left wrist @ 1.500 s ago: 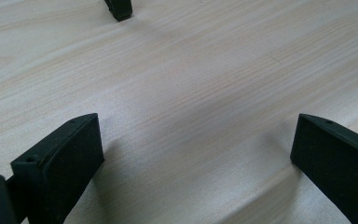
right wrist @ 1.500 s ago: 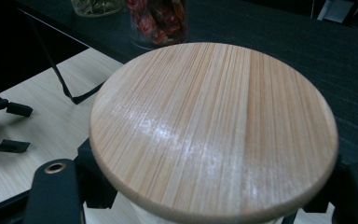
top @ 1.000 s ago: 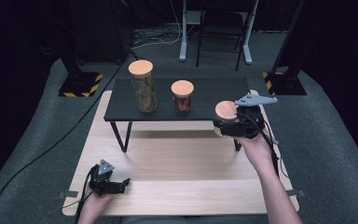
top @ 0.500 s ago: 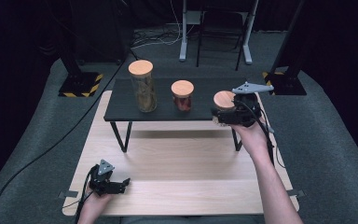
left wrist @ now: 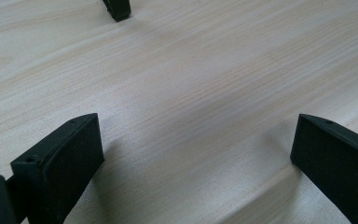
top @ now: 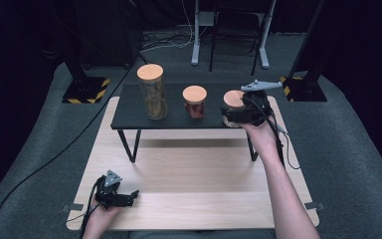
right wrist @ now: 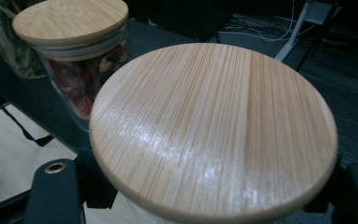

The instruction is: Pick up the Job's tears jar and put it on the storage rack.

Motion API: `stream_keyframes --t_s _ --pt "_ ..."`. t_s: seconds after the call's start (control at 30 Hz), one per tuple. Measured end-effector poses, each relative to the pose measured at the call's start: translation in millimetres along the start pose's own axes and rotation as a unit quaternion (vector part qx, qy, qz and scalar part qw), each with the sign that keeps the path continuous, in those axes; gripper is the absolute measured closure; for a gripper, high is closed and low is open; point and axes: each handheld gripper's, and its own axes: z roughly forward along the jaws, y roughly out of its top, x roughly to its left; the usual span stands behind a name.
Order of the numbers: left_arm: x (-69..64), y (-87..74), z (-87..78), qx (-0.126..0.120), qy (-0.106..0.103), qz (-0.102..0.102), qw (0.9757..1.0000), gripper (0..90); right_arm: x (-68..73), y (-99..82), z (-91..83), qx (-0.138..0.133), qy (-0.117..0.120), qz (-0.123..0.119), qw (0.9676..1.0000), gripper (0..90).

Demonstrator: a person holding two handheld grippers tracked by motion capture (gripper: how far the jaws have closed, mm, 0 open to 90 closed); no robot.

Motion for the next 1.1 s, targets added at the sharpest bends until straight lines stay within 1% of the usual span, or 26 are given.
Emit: stream_keyframes --t_s 0.4,0.53,0.8,1.1 --pt "0.1 0.0 0.0 0.0 -0.001 0.001 1.0 1.9 -9.8 3.2 18.4 0.003 -0.019 0.015 0.9997 25.1" --pt "0.1 0.0 0.0 0.0 -0.001 0.001 1.0 2.0 -11.9 2.7 22.9 0.004 -0.022 0.019 0.9996 25.1" --pt "0.1 0.0 0.0 0.0 -0.001 0.001 1.0 1.9 -12.3 2.9 27.0 0.001 -0.025 0.02 0.9995 25.0" --pt "0.1 0.0 0.0 0.0 -0.001 0.001 1.0 1.9 -12.5 2.3 27.9 -0.002 -0.023 0.02 0.9995 24.8"
